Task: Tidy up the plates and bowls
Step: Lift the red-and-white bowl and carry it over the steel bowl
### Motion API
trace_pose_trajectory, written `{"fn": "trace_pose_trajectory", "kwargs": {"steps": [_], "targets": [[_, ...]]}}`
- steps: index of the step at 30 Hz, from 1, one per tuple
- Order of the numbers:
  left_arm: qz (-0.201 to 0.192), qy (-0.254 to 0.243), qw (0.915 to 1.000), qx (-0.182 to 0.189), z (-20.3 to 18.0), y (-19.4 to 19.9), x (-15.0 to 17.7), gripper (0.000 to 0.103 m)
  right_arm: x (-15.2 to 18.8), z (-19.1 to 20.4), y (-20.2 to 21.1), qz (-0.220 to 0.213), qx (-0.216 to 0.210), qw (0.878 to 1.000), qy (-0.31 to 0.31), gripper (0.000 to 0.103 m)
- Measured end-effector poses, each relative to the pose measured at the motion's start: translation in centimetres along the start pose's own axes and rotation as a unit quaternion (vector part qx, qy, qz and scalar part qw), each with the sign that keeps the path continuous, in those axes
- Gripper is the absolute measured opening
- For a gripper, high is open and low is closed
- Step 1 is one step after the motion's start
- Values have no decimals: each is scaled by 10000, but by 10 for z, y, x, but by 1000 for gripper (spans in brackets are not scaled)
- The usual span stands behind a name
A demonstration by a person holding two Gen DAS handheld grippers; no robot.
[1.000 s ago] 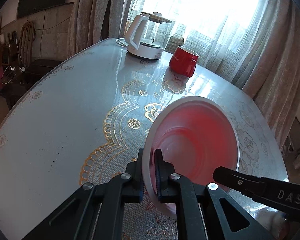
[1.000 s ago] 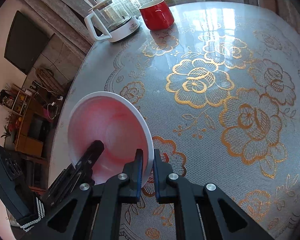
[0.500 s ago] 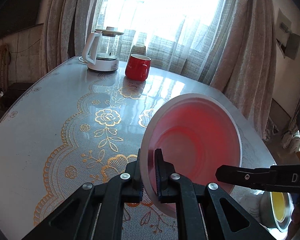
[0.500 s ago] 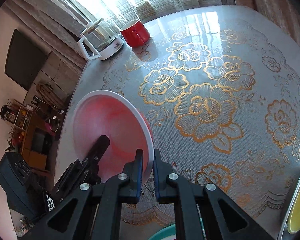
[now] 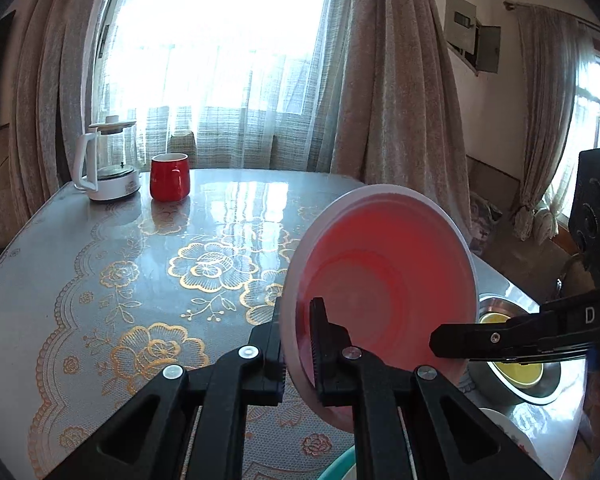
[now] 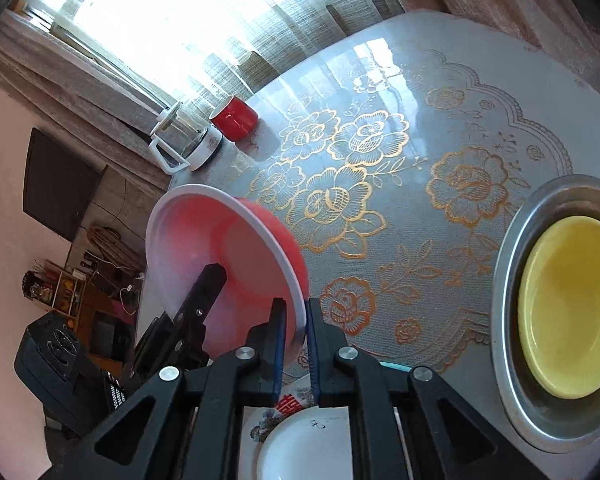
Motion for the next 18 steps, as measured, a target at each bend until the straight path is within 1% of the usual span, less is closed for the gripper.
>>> {"fn": "trace_pose_trajectory", "kwargs": {"steps": [2, 5, 7, 9, 10, 12, 14, 18], "targets": [[-12, -329, 9994, 55, -14, 2, -1, 10, 5, -8, 8, -77, -42, 10000, -8, 10], [17, -834, 9965, 5, -35, 3, -6, 11, 10, -16, 21, -161, -36, 9998, 68, 10], [68, -1189, 9928, -141, -47, 3, -9, 11, 11, -19, 27, -273, 2, 9996, 78, 10], [247, -1469, 9884, -291, -58, 1, -11, 12, 11, -24, 32, -358, 20, 9993, 51, 10], [297, -1590, 9861, -372, -64, 1, -13, 12, 11, -27, 35, -383, 7, 9993, 15, 12], [435, -1740, 9825, -495, -74, 0, -16, 13, 11, -32, 38, -396, -36, 9992, -36, 12], [543, -1791, 9807, -567, -86, -1, -20, 13, 11, -37, 43, -406, -93, 9991, -88, 12], [866, -1586, 9827, -409, -110, -15, -18, 15, 8, -58, 60, -562, -100, 9981, -212, 12]]}}
Point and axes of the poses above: each gripper's, at about its wrist camera, not at the fingertips, and y roughly against the way its jaws point, z to its left, x to its underside, the point moved 8 cm from there along -y, roughly the way its jaws point, and after that the axes turned 15 degrees about x, right-handed, at the moved point
